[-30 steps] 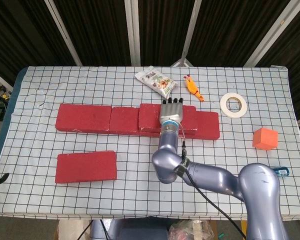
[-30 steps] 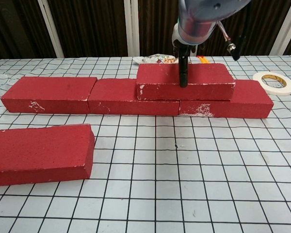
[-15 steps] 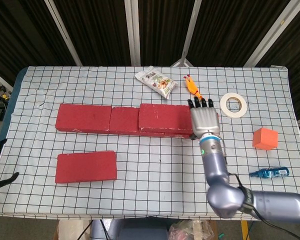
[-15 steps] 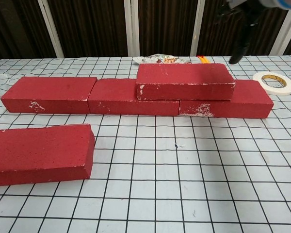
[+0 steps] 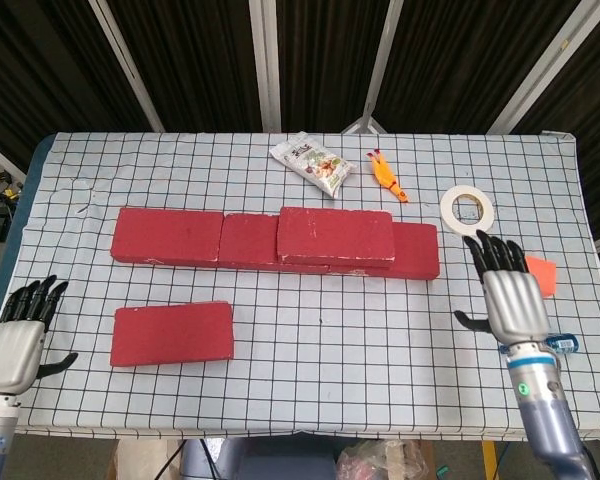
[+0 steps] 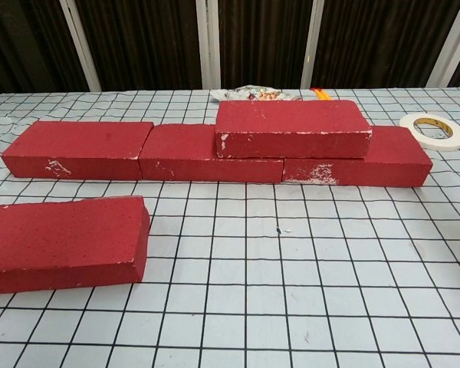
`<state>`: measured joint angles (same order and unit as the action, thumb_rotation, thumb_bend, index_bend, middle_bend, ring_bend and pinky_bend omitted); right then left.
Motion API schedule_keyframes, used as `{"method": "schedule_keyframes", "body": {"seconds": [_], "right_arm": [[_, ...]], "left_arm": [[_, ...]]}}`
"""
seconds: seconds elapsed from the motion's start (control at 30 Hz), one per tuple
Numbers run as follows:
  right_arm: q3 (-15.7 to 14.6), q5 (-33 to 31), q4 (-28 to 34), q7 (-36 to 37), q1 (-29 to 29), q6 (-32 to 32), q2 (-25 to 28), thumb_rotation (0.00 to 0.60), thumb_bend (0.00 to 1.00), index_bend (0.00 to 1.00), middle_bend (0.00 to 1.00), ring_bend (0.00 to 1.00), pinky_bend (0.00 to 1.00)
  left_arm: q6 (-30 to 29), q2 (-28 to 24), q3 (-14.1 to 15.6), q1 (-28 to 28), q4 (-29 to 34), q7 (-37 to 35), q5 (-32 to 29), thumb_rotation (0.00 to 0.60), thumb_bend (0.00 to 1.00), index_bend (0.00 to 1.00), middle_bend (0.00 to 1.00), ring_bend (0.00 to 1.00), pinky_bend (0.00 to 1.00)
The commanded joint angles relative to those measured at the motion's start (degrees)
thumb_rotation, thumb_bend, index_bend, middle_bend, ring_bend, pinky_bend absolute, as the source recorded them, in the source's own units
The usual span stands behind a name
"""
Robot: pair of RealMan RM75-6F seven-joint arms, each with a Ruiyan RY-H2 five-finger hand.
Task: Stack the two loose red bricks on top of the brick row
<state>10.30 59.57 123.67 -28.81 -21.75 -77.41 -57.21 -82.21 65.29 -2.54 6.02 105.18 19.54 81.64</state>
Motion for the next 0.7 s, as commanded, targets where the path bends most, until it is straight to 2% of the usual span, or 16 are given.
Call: {"method": "schedule_keyframes", "body": {"seconds": [0.03, 0.3, 0.7], "right_arm": [[-7.8, 10.6, -4.1, 10.6, 9.1, -3.1, 1.9, 0.600, 0.19, 0.08, 0.03, 0.00, 0.00], [-11.1, 18.1, -8.8, 18.4, 14.7, -7.3, -1.0, 0.600, 0.19, 0.08, 0.03, 0.00, 0.00], [-11.2, 18.7, -12.7, 20.4, 15.9, -5.4, -3.2, 0.600, 0.19, 0.08, 0.03, 0.00, 0.00]], "left_arm": [[2.9, -2.0, -0.5, 2.1, 5.4, 5.7, -2.3, 0.600, 0.00, 0.05, 0.00, 0.00, 0.06], [8.7, -2.8, -1.0, 6.2, 11.4, 12.3, -7.5, 0.600, 0.00, 0.04, 0.00, 0.00, 0.06], [15.0, 1.5, 0.0, 11.9, 12.0, 20.4, -17.3, 0.600, 0.00, 0.03, 0.00, 0.00, 0.06]]}}
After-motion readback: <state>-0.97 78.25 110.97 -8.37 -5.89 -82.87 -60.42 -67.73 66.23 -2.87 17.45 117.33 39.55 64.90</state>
